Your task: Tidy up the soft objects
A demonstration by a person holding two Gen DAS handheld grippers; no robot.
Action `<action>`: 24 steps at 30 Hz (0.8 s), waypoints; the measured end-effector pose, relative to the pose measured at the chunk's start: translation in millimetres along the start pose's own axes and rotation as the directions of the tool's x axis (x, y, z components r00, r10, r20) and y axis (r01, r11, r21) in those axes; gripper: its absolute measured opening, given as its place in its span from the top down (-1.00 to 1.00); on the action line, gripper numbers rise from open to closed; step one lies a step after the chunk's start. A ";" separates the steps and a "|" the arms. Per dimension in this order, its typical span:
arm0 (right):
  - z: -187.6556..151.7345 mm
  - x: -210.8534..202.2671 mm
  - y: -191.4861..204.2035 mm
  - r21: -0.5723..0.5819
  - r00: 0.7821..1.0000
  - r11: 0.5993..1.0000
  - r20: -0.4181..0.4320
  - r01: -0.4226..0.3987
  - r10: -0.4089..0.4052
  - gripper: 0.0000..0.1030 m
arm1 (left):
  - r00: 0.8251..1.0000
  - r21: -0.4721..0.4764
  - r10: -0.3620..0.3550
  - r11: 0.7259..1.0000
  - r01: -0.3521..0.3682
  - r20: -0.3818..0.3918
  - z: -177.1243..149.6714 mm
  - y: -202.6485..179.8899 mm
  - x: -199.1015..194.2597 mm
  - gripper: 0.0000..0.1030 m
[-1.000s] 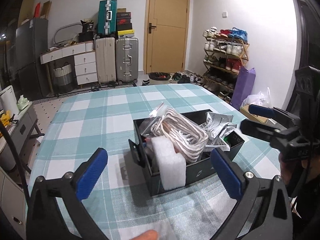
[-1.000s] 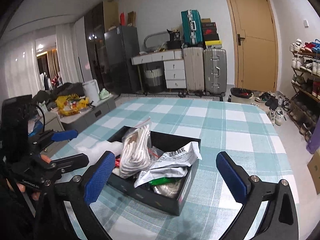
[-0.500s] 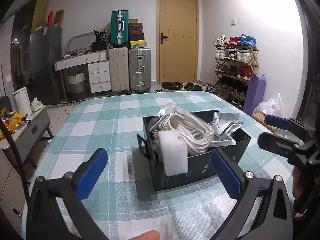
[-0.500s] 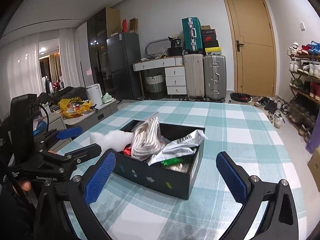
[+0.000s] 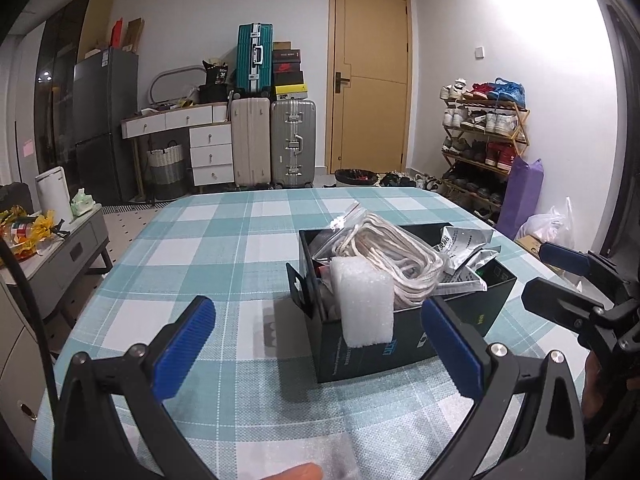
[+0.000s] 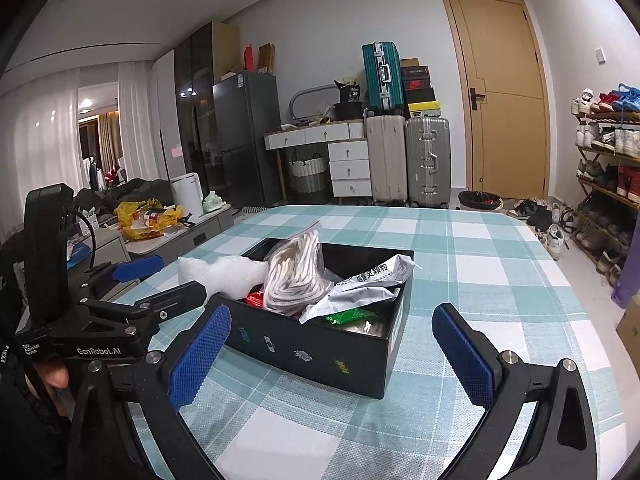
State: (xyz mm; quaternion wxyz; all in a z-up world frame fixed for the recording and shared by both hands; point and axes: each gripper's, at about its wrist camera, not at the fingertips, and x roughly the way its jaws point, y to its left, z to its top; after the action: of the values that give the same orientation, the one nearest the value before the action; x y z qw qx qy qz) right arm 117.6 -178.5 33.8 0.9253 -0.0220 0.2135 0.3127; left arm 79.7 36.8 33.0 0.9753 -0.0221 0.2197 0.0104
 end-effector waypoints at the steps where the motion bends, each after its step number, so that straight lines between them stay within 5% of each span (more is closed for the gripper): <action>1: 0.0 -0.3 -0.4 0.001 1.000 1.000 0.001 0.000 0.000 -0.99 | 1.000 0.000 0.000 1.000 0.000 0.000 0.1 0.0 0.0 -1.00; 24: 1.1 -1.8 9.9 -0.036 1.000 0.999 0.016 0.015 -0.015 -0.99 | 0.999 0.009 -0.018 1.000 0.018 0.033 0.1 -2.3 -7.9 -1.00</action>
State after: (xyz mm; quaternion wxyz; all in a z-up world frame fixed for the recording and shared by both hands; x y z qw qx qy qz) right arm 111.0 -171.4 36.5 0.9287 -0.0381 0.2004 0.3097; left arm 72.7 34.4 36.6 0.9789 -0.0195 0.2035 0.0011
